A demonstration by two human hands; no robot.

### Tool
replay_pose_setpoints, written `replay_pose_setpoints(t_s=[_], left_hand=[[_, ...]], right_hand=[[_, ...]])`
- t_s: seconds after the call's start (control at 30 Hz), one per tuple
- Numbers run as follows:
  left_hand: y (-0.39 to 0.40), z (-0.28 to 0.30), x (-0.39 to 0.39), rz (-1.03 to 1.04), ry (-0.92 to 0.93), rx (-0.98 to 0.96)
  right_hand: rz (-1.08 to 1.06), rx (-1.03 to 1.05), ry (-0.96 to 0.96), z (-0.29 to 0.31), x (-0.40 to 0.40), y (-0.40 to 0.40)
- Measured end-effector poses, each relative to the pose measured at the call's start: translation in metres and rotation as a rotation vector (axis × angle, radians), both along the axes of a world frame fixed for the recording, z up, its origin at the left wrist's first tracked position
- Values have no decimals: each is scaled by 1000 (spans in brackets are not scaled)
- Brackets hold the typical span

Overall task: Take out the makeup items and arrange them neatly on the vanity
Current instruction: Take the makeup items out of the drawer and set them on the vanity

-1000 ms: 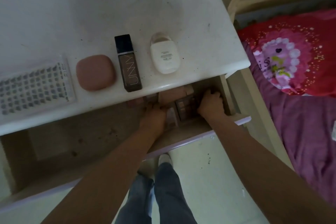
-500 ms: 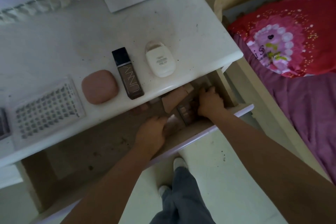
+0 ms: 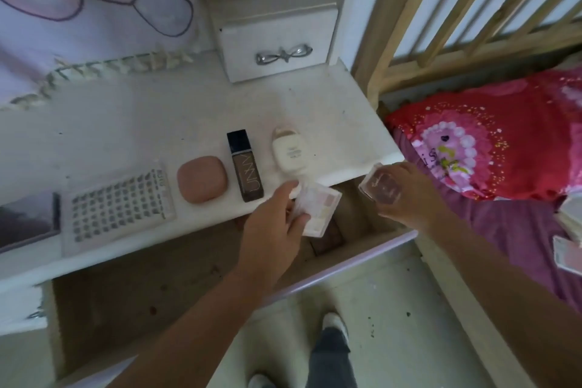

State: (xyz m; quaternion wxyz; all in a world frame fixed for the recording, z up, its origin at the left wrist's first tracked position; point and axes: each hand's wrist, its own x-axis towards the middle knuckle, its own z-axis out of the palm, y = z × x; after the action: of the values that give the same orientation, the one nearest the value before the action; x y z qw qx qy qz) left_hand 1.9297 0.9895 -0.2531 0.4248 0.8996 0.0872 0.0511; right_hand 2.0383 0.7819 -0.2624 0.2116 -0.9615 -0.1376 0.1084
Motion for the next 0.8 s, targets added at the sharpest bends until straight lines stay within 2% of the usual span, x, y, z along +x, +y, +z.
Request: replay_pose_setpoints(t_s=[0.1, 0.3, 0.5, 0.7, 0.8], left_hand=[[-9, 20, 34, 102, 59, -61], [-33, 20, 112, 350, 127, -86], [-63, 1, 150, 486, 295, 17], [-74, -9, 154, 443, 408, 260], [-76, -12, 154, 426, 457, 364]], right_hand=[[97, -8, -77, 18, 29, -3], [354, -108, 12, 16, 98, -8], [508, -99, 51, 6, 140, -5], [609, -34, 86, -16, 154, -1], [619, 8, 7, -24, 154, -4]])
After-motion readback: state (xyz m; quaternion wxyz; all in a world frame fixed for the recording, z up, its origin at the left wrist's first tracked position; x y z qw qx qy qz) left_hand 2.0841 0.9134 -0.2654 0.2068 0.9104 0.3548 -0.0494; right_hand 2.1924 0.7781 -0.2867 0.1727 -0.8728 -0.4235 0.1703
